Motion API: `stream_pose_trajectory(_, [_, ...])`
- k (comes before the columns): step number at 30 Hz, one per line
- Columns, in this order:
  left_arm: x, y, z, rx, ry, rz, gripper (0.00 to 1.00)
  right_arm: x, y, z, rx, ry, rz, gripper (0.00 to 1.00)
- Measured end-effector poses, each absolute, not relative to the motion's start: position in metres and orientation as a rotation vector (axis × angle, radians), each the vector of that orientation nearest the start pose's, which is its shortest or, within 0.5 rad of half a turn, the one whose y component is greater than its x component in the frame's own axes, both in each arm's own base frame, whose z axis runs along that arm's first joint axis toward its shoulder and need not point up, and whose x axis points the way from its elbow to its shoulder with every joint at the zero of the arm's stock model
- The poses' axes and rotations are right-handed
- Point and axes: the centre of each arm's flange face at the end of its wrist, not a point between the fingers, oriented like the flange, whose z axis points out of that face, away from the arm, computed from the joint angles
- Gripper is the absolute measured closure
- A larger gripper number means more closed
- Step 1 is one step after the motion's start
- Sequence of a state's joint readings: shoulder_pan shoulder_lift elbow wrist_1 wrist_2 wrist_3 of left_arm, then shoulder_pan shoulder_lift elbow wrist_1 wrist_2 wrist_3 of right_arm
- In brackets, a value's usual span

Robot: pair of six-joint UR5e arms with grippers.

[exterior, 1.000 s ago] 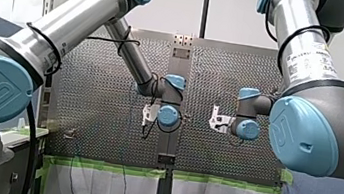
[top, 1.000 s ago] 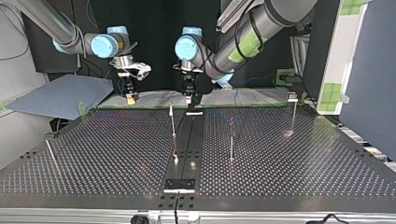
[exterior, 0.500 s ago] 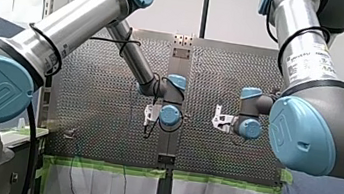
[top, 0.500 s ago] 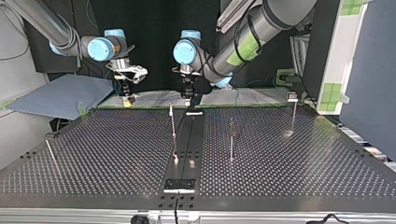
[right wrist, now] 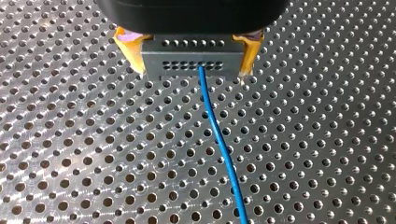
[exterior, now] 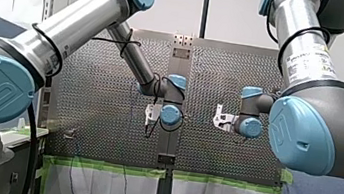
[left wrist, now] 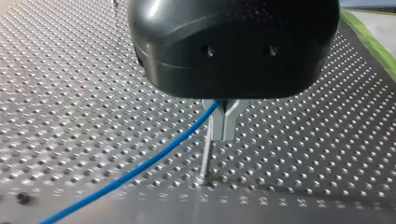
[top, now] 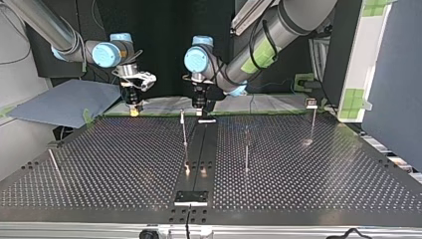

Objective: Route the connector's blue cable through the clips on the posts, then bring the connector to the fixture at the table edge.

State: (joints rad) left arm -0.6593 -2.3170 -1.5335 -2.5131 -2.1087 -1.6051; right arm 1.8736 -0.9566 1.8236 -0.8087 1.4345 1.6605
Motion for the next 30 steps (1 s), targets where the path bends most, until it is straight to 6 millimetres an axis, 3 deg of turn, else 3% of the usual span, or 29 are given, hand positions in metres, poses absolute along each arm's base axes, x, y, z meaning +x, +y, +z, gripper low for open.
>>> stream_pose_trajectory(6, [0.486,-0.475,0.096,0.075,1.653,-0.1,0.98,0.317,-0.521,0.106,1.548,-1.088,1.556,0.98])
stream_pose_trajectory(13, [0.503,-0.475,0.104,0.052,1.652,-0.099,0.98,0.318,-0.523,0.107,1.547,-1.086,1.557,0.98])
stream_pose_trajectory(30, [0.522,-0.469,0.115,0.043,1.642,-0.092,0.98,0.315,-0.538,0.115,1.522,-1.084,1.562,0.98])
